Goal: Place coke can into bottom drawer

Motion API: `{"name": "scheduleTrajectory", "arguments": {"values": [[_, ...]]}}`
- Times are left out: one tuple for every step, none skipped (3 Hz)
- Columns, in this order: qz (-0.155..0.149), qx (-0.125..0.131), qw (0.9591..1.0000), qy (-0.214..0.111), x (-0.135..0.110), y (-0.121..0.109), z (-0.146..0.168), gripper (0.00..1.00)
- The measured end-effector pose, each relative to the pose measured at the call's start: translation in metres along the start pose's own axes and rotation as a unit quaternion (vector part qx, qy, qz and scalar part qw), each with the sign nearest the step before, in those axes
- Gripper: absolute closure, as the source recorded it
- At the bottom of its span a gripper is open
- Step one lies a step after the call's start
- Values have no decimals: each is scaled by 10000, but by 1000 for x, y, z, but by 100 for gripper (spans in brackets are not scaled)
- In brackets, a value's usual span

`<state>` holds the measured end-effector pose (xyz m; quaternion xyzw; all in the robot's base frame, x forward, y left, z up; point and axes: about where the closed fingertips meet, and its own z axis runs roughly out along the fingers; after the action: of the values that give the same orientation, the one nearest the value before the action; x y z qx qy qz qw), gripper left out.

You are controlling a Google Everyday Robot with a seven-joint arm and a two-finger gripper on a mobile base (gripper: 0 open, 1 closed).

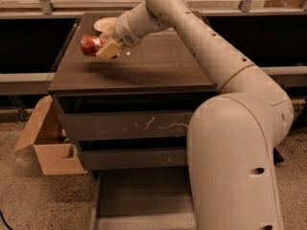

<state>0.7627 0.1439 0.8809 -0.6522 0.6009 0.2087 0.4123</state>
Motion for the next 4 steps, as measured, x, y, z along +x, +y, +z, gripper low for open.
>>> {"name": "scheduleTrajectory", "arguments": {"values": [[-12, -1, 10000, -16, -1, 1, -1, 100], [-165, -17, 9996, -218, -11, 21, -10, 100], [-506, 427, 9961, -588, -47, 46, -59, 100], [-502, 874, 9901, -977, -75, 101, -96, 100]]}}
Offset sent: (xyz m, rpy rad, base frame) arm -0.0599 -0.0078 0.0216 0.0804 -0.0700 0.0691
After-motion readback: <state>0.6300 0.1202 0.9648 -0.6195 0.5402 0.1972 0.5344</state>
